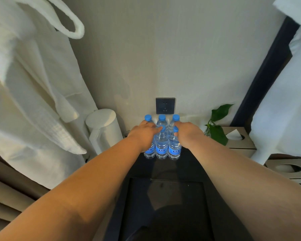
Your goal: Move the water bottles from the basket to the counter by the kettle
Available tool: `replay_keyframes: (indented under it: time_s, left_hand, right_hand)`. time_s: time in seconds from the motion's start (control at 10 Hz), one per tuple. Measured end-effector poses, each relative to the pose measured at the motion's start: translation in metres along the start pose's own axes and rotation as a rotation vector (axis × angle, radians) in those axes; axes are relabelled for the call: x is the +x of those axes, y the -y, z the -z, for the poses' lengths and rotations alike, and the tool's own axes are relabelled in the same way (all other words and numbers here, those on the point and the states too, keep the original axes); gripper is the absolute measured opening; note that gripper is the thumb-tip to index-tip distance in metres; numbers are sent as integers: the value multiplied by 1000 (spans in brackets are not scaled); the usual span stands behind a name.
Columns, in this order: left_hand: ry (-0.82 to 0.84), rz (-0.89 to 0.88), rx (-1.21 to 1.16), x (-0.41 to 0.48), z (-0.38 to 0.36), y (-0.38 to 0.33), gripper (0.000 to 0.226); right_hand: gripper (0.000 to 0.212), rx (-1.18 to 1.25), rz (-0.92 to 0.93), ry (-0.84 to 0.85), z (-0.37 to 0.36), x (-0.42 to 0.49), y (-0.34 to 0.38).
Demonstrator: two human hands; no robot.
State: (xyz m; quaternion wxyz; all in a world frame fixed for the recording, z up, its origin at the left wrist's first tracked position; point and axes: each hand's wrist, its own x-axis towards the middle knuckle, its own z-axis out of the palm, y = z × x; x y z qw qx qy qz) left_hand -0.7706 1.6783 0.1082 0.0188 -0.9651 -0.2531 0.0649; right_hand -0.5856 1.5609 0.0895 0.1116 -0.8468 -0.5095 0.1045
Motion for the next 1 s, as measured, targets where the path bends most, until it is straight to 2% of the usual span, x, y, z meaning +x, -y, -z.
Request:
replay_keyframes:
  time_s: [0.2,0.3,0.5,0.6,0.7,0.8,0.9,1.0]
  left_hand:
    - [20,-19,38,4,5,2,89]
    - [9,-14,40,4,2,1,87]
    - [-24,-10,15,1,-3,0,67]
    - [-30,1,3,-2,-4,-1,69]
    - [-68,25,16,-8,-5,-7,75]
    - [-94,64,8,-14,-13,-13,83]
    - [-126,78,-10,-22,-23,-16,91]
    - [-263,99,-48,-29,-31,-8,87]
  right_hand:
    - [57,-198,20,46,10,0,3]
    - [61,-203,17,83,14,-1,3]
    - [65,-181,15,91,11,-6,1]
    - [64,-122,25,46,2,-11,-3]
    - [74,-55,4,13,-4,-19,-6]
    - [72,-18,-30,-1,-7,-28,-9]
    - [62,-30,-67,1,-8,-45,-8]
    - [55,-67,-104,-2,-14,-55,-7]
